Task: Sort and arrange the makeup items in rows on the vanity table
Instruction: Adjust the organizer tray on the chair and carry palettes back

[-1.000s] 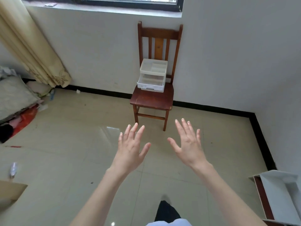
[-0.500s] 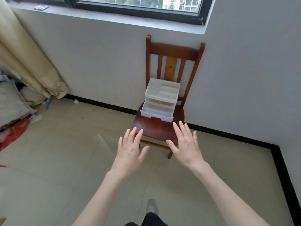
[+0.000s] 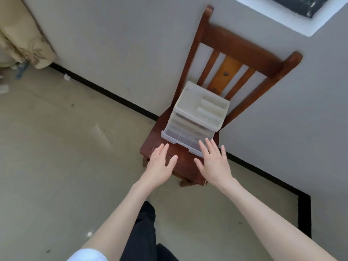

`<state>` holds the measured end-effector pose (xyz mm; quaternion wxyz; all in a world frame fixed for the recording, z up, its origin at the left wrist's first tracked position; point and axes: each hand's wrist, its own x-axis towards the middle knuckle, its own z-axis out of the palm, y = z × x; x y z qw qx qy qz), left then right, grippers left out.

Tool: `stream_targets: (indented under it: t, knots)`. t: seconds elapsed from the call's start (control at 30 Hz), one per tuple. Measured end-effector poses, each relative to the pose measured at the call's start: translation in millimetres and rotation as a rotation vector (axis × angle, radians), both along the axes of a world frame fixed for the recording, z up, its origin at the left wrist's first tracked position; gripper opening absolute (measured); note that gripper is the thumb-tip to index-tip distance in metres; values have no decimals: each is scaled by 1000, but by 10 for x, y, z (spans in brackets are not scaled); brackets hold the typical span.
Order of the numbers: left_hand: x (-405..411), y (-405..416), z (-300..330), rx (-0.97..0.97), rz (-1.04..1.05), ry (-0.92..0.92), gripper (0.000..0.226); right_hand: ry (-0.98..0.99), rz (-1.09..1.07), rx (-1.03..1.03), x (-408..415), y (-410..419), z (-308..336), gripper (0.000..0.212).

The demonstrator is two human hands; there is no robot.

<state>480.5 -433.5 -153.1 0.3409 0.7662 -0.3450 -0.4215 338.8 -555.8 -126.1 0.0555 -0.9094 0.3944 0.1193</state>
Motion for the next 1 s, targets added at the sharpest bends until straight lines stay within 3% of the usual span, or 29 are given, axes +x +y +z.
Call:
stream_targets:
  t: [0.27, 0.47, 0.6, 0.67, 0.73, 0.8, 0.87, 0.93, 1.0]
  knots:
    - [446, -889, -872, 76, 267, 635, 58, 270, 5, -2, 306, -683, -960, 58]
    - [457, -1199, -1218, 14, 364, 806, 51, 279, -55, -70, 291, -947, -1368, 44]
    - [394, -1316, -1238, -67, 488, 970, 50, 210, -183, -57, 222, -981, -1416, 45]
    - [409, -1398, -1242, -125, 535, 1023, 45, 22, -428, -20, 212, -989, -1425, 48]
    - [457, -1544, -1232, -168, 538, 1077, 47, -251, -818, 87, 247, -1074, -1423, 50]
    - [503, -1730, -1215, -197, 522, 1112, 50, -497, -1208, 360, 319, -1230, -1408, 49]
    - [547, -1920, -1198, -215, 544, 1156, 51, -877, -1506, 752, 376, -1394, -1397, 46]
    - [592, -2080, -1190, -222, 601, 1203, 55, -1199, -1694, 1014, 408, -1528, -1369, 42]
    - [626, -2196, -1185, -218, 647, 1229, 58, -1389, -1803, 1122, 441, -1660, -1327, 39]
